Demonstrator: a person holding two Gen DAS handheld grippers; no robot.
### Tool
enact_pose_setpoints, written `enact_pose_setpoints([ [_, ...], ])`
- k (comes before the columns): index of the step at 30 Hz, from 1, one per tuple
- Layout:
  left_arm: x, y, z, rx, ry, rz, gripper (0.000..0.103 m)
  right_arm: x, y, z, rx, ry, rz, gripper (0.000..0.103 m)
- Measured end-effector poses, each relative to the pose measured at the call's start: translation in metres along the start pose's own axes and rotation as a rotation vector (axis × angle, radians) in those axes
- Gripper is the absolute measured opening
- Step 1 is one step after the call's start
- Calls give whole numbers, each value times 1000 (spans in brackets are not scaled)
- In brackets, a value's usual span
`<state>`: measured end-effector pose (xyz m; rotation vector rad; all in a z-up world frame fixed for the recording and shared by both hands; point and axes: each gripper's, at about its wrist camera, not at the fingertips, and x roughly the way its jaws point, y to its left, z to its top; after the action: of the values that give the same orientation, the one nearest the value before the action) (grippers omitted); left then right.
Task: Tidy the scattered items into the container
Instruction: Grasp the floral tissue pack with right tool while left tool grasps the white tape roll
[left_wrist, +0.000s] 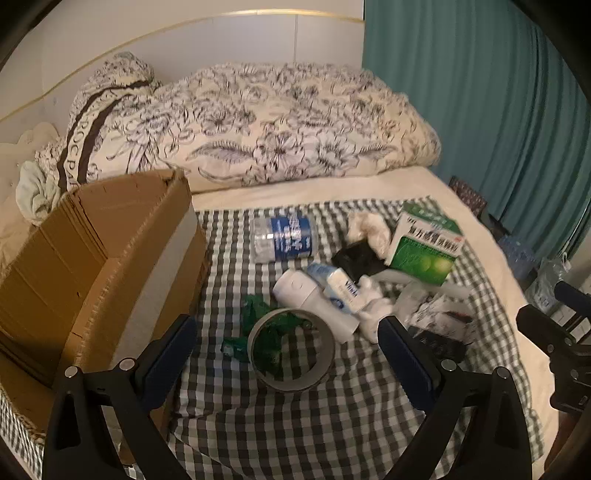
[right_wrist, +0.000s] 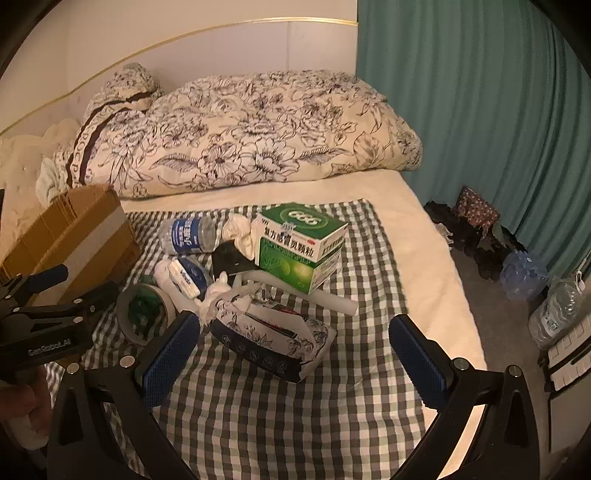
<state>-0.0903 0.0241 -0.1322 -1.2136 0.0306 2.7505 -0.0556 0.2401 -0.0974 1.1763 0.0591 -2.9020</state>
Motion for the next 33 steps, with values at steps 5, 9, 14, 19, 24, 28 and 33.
enact_pose_setpoints([
  [5,24,9,-4,-30,61,4,98,15,3,-5,-20,22,6,103],
  [9,40,9,-7,-30,98,6,97,28,5,-10,-25,46,21,101],
  [14,64,11,-13,-38,157,35,97,46,11,-17,-41,86,39,97],
  [19,85,17,-21,-41,202,61,92,65,11,-22,-36,119,46,97],
  [24,102,21,-28,-60,239,55,81,80,10,-25,-28,143,43,97],
  [28,111,23,-32,-74,266,60,55,94,12,-29,-30,163,41,97],
  [33,114,23,-38,-72,252,53,37,107,13,-29,-19,176,43,97],
])
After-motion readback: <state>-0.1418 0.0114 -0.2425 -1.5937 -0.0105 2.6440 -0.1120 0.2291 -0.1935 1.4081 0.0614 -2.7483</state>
